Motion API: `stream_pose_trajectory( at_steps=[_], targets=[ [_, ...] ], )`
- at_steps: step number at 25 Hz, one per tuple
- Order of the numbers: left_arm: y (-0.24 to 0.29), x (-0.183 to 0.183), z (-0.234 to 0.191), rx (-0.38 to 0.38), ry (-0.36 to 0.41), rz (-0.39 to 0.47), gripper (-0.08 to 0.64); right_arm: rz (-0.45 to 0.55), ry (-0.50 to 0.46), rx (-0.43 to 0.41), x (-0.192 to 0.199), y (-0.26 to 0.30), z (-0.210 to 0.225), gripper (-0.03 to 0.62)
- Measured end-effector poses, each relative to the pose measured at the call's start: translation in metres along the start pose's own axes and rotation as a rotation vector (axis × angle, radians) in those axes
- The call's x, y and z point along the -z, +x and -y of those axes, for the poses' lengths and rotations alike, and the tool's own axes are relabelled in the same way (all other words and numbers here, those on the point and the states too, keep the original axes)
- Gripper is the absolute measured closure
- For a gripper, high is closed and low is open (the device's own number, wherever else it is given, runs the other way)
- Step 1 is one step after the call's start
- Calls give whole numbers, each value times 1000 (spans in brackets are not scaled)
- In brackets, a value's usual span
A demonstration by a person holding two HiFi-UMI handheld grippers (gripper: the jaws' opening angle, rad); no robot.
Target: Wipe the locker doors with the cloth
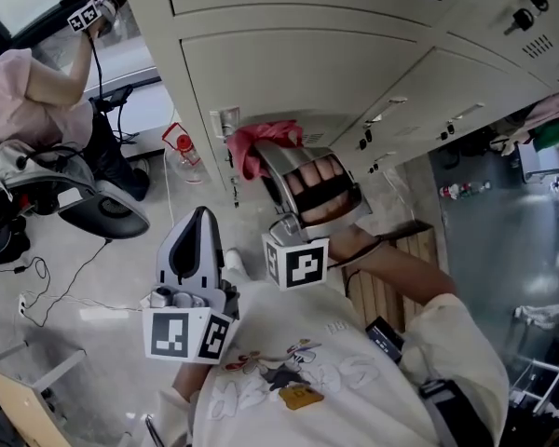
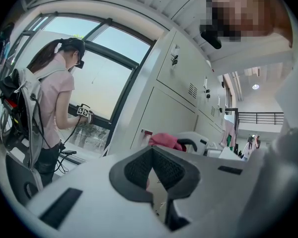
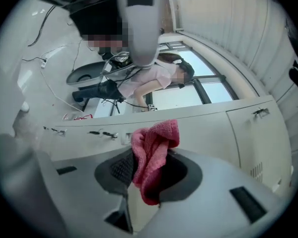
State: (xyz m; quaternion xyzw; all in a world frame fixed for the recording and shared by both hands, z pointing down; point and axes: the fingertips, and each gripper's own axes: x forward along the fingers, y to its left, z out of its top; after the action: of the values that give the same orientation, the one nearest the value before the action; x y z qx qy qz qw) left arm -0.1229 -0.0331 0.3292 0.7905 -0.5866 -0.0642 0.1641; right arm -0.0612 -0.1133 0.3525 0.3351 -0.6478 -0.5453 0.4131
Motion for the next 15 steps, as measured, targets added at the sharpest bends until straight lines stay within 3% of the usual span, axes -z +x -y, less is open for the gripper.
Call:
stream_pose_trajectory(
  at_steps=[8,15],
  targets=[
    [-4,-4,-6,10,-3,5,555,17,-15,170,-32,2,77,472],
    [-5,-3,-16,13,-14,2,554,-42,-10,178,-36,19,88,474]
  ],
)
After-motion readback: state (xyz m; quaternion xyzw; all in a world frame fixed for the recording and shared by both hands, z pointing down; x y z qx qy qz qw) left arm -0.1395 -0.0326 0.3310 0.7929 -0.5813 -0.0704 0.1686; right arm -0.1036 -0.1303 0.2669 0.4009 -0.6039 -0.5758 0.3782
